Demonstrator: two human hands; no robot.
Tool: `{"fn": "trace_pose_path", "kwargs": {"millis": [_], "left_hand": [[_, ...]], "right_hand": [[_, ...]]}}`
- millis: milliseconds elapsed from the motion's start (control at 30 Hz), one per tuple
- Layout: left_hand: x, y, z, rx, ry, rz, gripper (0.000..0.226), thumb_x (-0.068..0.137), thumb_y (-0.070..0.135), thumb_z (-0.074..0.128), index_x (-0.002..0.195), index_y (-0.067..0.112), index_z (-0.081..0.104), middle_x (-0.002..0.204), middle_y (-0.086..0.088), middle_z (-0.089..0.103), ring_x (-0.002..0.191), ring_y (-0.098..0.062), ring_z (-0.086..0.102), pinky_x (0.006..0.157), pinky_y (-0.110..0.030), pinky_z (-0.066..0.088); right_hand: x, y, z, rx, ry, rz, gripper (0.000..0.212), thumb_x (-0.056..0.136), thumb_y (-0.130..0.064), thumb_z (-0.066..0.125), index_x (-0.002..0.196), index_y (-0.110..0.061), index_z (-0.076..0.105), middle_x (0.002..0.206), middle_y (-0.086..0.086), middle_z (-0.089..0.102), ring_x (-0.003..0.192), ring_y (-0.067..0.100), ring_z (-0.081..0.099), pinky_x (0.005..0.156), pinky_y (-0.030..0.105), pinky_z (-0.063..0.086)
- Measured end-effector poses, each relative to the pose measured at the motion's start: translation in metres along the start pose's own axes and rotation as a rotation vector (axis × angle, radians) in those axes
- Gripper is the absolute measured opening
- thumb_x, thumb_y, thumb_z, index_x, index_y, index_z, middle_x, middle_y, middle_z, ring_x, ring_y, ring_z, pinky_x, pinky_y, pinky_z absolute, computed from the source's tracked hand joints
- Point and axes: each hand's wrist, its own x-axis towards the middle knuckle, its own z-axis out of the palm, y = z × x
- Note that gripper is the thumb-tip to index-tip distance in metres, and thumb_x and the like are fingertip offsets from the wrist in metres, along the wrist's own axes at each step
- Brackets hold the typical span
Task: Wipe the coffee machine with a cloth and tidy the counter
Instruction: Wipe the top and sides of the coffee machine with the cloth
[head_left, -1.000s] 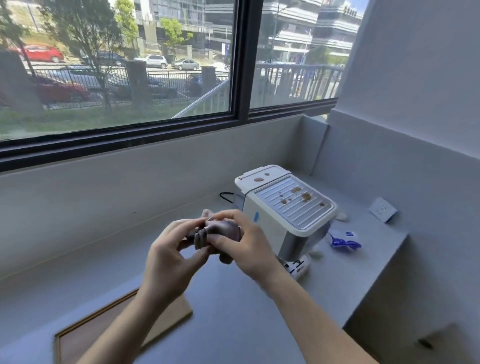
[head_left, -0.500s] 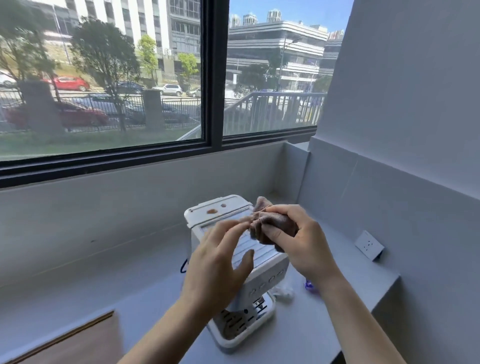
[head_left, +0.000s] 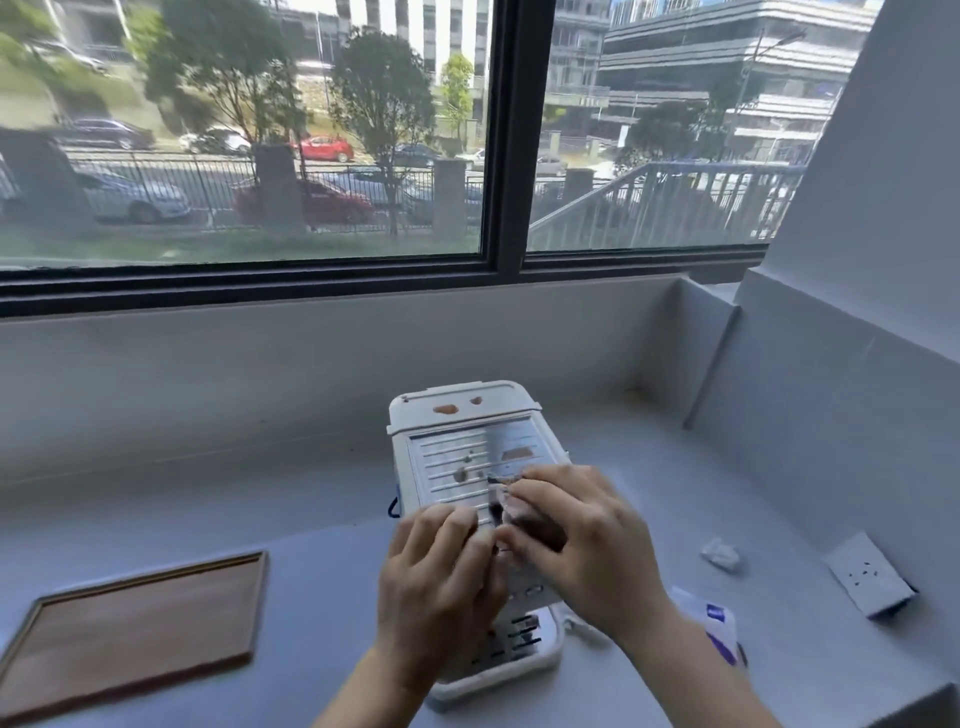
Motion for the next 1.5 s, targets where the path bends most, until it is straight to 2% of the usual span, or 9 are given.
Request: {"fn": "trace_pose_path", "kwargs": {"millis": [333, 500, 633, 800, 967, 1133, 1267, 1433, 1500], "left_hand": [[-0.002, 0.000, 0.006, -0.053, 0.073, -0.031, 0.006, 0.082, 0.015, 0.065, 0.082, 0.011, 0.069, 0.092, -0.006, 0.066, 0.085, -0.029, 0.060, 0.085, -0.038, 0.050], [0.014, 0.003, -0.001, -0.035, 0.008, -0.156, 0.016, 0.085, 0.014, 0.056, 0.070, 0.016, 0.058, 0.082, 0.004, 0.059, 0.071, -0.021, 0.052, 0.061, -0.032, 0.041], [0.008, 0.004, -0.002, -0.115, 0.000, -0.165, 0.016, 0.087, 0.009, 0.051, 0.073, 0.010, 0.059, 0.087, -0.002, 0.061, 0.081, -0.025, 0.054, 0.072, -0.034, 0.046], [0.004, 0.002, 0.000, -0.118, 0.013, -0.144, 0.016, 0.087, 0.006, 0.051, 0.075, 0.007, 0.061, 0.093, -0.006, 0.064, 0.095, -0.028, 0.060, 0.084, -0.035, 0.048], [0.004, 0.001, 0.001, -0.139, 0.019, -0.135, 0.017, 0.088, 0.009, 0.051, 0.075, 0.008, 0.061, 0.093, -0.006, 0.064, 0.090, -0.028, 0.058, 0.081, -0.035, 0.047], [0.003, -0.001, 0.001, -0.127, 0.021, -0.124, 0.019, 0.089, 0.010, 0.050, 0.075, 0.007, 0.062, 0.094, -0.007, 0.066, 0.088, -0.029, 0.060, 0.078, -0.039, 0.047], [0.003, 0.000, 0.001, -0.111, 0.014, -0.112, 0.017, 0.087, 0.009, 0.052, 0.077, 0.006, 0.064, 0.099, -0.009, 0.069, 0.091, -0.032, 0.062, 0.080, -0.041, 0.049], [0.004, -0.001, 0.002, -0.098, 0.013, -0.121, 0.013, 0.087, 0.009, 0.054, 0.077, 0.008, 0.063, 0.095, -0.008, 0.067, 0.088, -0.029, 0.060, 0.078, -0.038, 0.048], [0.003, -0.001, 0.002, -0.097, 0.013, -0.110, 0.013, 0.087, 0.009, 0.054, 0.077, 0.007, 0.063, 0.095, -0.009, 0.068, 0.087, -0.030, 0.060, 0.079, -0.037, 0.047]], "right_hand": [[-0.016, 0.016, 0.008, 0.088, 0.089, 0.005, 0.012, 0.081, -0.034, 0.073, 0.090, -0.028, 0.069, 0.101, -0.015, 0.066, 0.096, 0.009, 0.057, 0.082, 0.015, 0.044], [0.006, 0.025, -0.002, 0.071, 0.094, 0.194, 0.013, 0.075, -0.021, 0.080, 0.077, -0.023, 0.067, 0.092, -0.015, 0.067, 0.089, 0.010, 0.060, 0.072, 0.021, 0.047], [-0.011, 0.012, 0.003, 0.097, -0.007, 0.055, 0.010, 0.078, -0.032, 0.073, 0.080, -0.028, 0.064, 0.097, -0.019, 0.065, 0.092, 0.005, 0.059, 0.074, 0.017, 0.046], [0.021, 0.020, 0.002, 0.072, 0.011, 0.273, 0.006, 0.081, -0.027, 0.077, 0.084, -0.027, 0.071, 0.098, -0.013, 0.071, 0.093, 0.015, 0.065, 0.073, 0.025, 0.048], [-0.006, 0.010, 0.003, 0.119, -0.064, 0.095, 0.017, 0.083, -0.040, 0.069, 0.099, -0.033, 0.071, 0.109, -0.021, 0.068, 0.101, 0.000, 0.061, 0.083, 0.013, 0.046], [0.027, 0.014, 0.007, 0.057, -0.055, 0.233, 0.009, 0.083, -0.032, 0.076, 0.091, -0.029, 0.076, 0.106, -0.014, 0.072, 0.100, 0.012, 0.065, 0.080, 0.027, 0.052], [0.011, 0.002, 0.015, 0.121, -0.170, 0.006, 0.017, 0.085, -0.041, 0.069, 0.099, -0.032, 0.072, 0.111, -0.020, 0.068, 0.109, 0.002, 0.061, 0.089, 0.023, 0.050], [0.033, 0.022, 0.011, 0.068, -0.073, 0.223, 0.013, 0.085, -0.032, 0.074, 0.097, -0.029, 0.075, 0.112, -0.015, 0.070, 0.104, 0.013, 0.064, 0.083, 0.023, 0.048], [0.028, 0.013, 0.018, 0.058, -0.096, 0.150, 0.018, 0.084, -0.034, 0.073, 0.102, -0.029, 0.074, 0.116, -0.012, 0.069, 0.108, 0.012, 0.062, 0.090, 0.024, 0.047]]}}
